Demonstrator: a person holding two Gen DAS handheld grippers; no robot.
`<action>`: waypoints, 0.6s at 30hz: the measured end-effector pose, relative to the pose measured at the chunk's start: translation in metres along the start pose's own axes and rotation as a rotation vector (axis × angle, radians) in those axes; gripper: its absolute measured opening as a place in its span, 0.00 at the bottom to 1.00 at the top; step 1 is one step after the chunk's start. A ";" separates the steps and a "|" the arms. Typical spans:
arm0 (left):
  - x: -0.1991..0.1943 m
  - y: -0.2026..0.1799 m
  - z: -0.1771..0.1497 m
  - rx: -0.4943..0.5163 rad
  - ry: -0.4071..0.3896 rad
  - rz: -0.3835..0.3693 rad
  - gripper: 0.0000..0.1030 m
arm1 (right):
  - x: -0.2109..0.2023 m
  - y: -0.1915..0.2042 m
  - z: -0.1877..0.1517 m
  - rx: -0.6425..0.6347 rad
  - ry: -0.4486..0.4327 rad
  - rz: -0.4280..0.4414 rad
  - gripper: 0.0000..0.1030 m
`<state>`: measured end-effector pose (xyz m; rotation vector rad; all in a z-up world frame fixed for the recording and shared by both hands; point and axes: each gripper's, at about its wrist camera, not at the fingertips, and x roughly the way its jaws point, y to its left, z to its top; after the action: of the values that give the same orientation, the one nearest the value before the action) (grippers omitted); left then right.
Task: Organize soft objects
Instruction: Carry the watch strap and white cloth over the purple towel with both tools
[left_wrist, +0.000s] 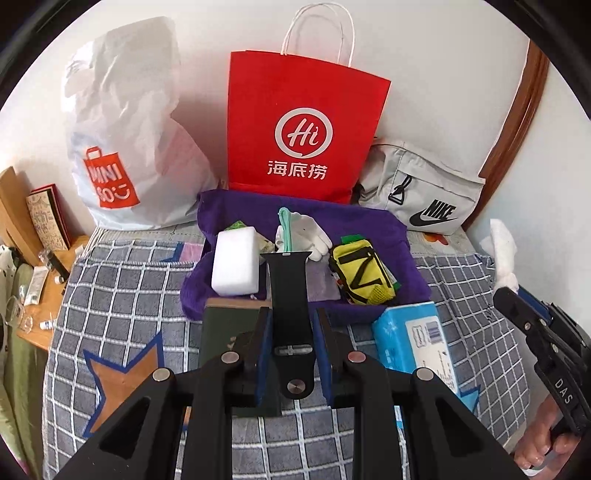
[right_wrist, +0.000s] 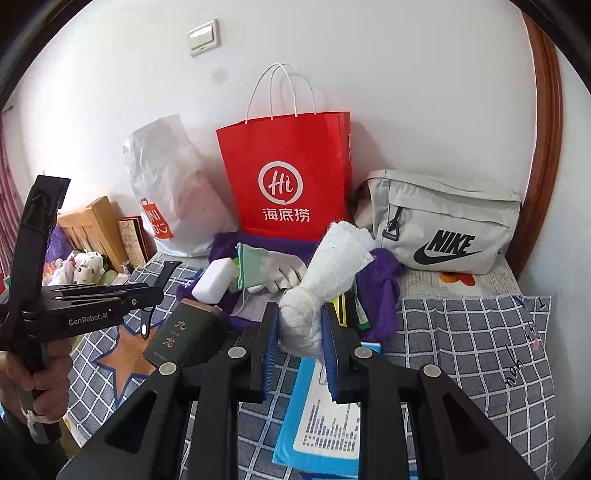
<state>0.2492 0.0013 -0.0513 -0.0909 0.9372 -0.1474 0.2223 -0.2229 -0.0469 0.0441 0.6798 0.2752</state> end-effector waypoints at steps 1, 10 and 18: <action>0.003 0.000 0.004 0.004 -0.001 0.005 0.21 | 0.005 -0.002 0.002 0.006 0.000 0.001 0.22; 0.026 0.011 0.034 -0.001 0.002 0.012 0.21 | 0.046 -0.010 0.021 0.009 0.013 0.000 0.22; 0.052 0.021 0.054 -0.003 0.003 -0.007 0.21 | 0.086 -0.017 0.035 0.031 0.028 0.024 0.22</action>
<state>0.3250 0.0147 -0.0632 -0.0969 0.9401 -0.1531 0.3117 -0.2152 -0.0750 0.0786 0.7116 0.2886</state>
